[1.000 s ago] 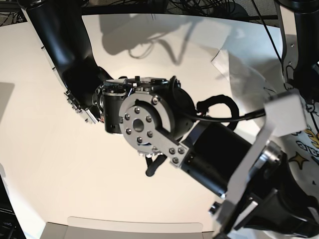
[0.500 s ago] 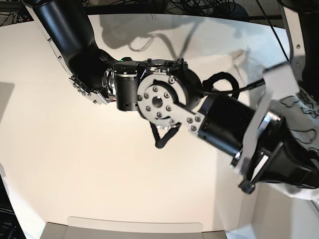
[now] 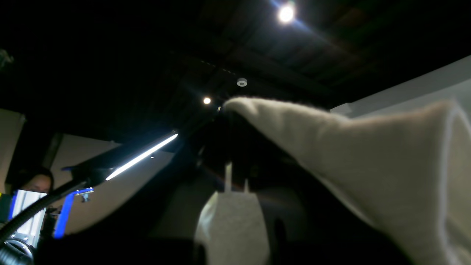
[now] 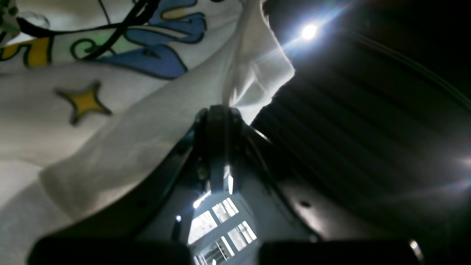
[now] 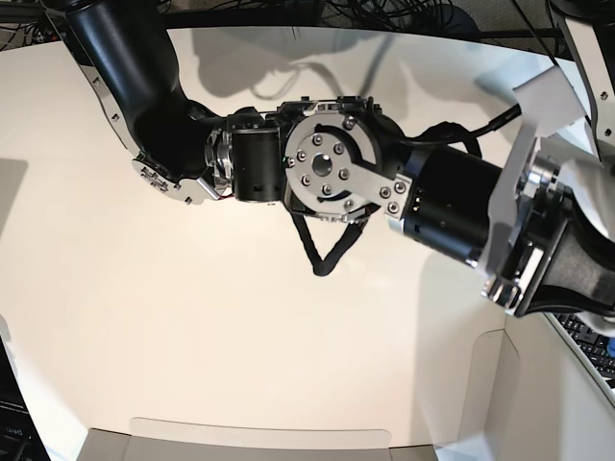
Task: Layout the t-shirt on the table in an organized manner, then fold the t-shirt properly
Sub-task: 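Swing both held shirt edges together, bringing the left gripper beside the right, then lower the shirt onto the table with both grippers, dragging it across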
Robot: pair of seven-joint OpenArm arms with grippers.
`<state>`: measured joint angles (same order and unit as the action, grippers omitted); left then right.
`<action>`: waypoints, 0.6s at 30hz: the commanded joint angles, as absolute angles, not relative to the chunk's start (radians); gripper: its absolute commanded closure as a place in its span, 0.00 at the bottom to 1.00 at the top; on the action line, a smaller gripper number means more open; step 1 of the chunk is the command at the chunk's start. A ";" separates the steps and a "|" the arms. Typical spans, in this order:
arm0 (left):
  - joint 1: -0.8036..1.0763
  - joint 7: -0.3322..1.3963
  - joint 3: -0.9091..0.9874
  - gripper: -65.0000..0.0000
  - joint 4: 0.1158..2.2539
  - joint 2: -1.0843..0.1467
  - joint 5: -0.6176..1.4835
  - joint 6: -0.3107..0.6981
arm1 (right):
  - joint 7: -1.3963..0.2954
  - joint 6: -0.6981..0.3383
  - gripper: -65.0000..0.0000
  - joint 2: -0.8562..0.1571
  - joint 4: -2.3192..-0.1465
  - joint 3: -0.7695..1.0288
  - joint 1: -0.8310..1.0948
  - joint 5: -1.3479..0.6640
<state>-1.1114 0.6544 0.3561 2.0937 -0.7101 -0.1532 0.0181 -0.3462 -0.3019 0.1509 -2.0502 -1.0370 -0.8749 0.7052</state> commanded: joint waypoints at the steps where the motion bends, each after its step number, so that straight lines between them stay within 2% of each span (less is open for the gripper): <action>1: -1.135 0.642 0.335 1.00 2.091 -0.722 -0.142 0.010 | -0.354 -0.285 1.00 0.157 -2.057 -1.029 -0.881 0.717; 4: -1.089 0.642 0.303 1.00 2.091 -0.684 -0.096 0.010 | -0.360 -0.285 1.00 0.157 -2.057 -1.026 -0.834 0.727; 10: -0.892 0.633 0.237 1.00 2.087 -0.463 -0.013 0.010 | -0.361 -0.285 1.00 0.157 -2.057 -0.952 -0.610 0.843; 15: -0.759 0.621 0.093 1.00 2.069 -0.268 0.027 0.010 | -0.361 -0.285 1.00 0.157 -2.057 -0.734 -0.438 0.858; 18: -0.720 0.568 0.028 1.00 2.046 -0.194 0.028 0.010 | -0.361 -0.286 1.00 0.157 -2.057 -0.588 -0.367 0.858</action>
<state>-0.6899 0.6064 0.0235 2.0342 -0.1856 0.0349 0.0216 -0.3805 -0.3061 0.1452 -2.0422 -0.5884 -0.3511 0.8536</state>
